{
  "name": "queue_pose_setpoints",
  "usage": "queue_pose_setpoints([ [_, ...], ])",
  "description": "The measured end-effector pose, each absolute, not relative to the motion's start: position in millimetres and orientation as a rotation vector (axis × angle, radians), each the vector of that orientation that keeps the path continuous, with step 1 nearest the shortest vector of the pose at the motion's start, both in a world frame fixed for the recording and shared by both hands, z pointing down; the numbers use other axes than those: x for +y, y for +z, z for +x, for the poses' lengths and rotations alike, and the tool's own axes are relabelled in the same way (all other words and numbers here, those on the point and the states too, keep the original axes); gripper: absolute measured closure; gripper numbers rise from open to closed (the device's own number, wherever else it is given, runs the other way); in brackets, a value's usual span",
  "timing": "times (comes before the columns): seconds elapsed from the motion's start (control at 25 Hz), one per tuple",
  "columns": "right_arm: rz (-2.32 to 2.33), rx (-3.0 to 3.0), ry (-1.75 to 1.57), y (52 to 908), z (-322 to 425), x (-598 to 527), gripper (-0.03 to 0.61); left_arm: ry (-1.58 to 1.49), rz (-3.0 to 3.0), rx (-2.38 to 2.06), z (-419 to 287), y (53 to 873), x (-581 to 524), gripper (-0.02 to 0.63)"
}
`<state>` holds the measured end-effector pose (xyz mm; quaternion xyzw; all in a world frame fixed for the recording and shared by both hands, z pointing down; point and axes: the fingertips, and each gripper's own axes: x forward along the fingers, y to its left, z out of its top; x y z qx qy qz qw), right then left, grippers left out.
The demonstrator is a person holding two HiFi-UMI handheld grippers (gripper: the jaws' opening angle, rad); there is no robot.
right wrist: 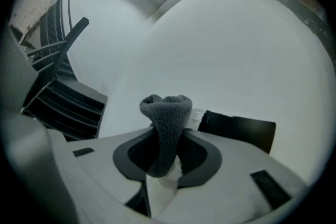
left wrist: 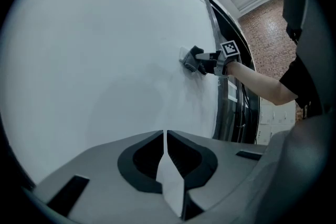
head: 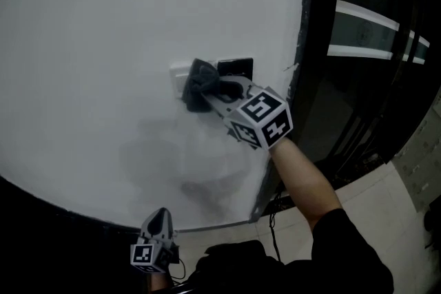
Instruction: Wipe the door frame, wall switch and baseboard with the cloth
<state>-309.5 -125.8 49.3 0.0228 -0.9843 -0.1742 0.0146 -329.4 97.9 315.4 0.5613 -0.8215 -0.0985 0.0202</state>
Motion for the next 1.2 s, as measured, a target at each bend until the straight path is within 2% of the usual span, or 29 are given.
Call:
queue_pose_setpoints([
  [0.44, 0.14, -3.067, -0.481, 47, -269, -166, 0.485, -0.289, 1.807, -2.498, -304, 318, 59, 0.609],
  [1.2, 0.297, -3.021, -0.509, 50, -226, -206, 0.483, -0.304, 1.817, -2.476, -302, 321, 46, 0.609],
])
